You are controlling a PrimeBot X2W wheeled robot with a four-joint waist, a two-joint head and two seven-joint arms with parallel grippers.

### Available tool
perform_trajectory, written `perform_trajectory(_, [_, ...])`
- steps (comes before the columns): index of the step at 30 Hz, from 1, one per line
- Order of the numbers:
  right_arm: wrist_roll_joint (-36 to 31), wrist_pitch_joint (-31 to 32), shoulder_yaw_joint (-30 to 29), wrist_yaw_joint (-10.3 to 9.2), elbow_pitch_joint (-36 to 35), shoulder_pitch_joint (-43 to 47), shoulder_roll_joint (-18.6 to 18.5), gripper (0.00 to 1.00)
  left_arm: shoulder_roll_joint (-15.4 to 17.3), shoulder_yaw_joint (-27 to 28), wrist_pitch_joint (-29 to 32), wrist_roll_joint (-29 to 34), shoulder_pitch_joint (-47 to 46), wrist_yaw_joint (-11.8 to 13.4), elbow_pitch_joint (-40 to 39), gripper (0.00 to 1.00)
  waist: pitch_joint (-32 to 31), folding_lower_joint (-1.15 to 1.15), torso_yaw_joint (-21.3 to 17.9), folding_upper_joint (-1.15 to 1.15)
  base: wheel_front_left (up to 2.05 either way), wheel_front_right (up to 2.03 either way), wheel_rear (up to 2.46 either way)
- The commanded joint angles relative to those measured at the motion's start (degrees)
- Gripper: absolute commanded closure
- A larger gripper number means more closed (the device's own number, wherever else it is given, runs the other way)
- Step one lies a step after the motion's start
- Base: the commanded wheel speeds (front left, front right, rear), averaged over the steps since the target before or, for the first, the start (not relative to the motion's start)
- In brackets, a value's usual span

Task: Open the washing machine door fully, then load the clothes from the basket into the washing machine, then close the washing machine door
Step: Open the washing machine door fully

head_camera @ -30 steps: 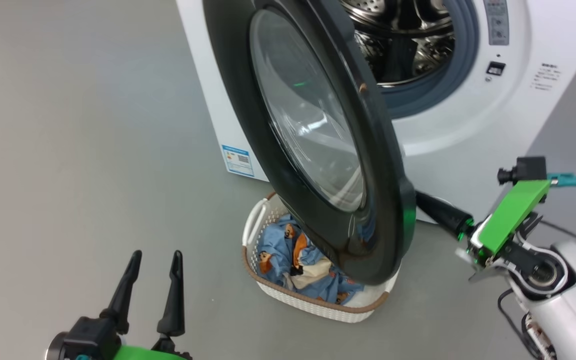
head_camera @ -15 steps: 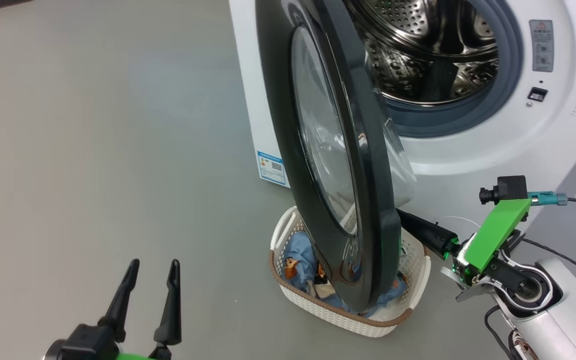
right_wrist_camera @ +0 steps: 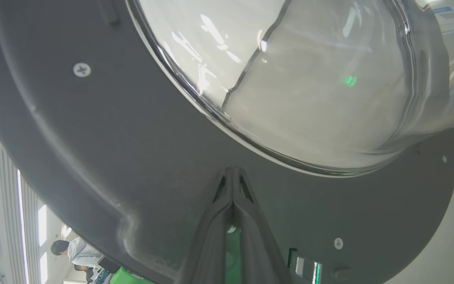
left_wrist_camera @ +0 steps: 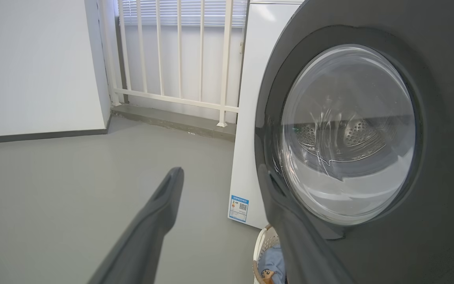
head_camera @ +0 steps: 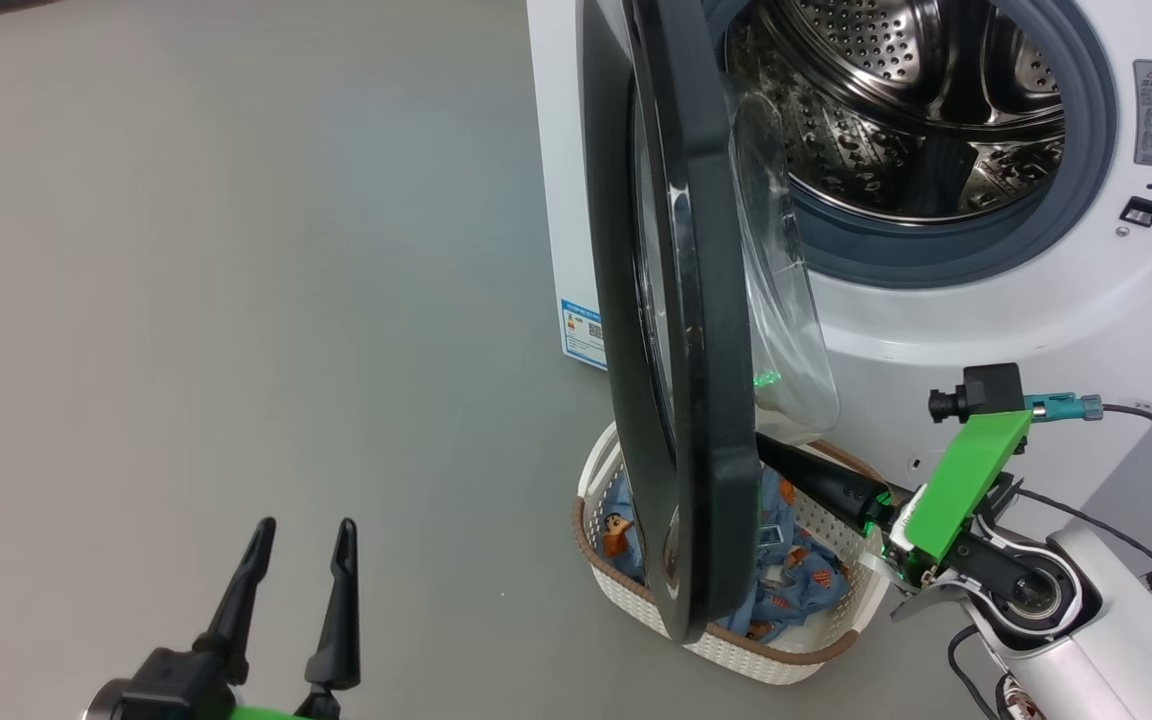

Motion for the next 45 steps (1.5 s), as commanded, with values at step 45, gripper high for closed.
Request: perform_trajectory(45, [-2.52, 1.17, -0.44, 0.57, -3.09, 2.31, 3.77, 0.65, 0.84, 2.71, -0.46, 0.89, -0.24, -0.85, -0.54, 0.0, -1.73, 0.0, -2.44, 0.0, 0.0, 0.0, 0.0])
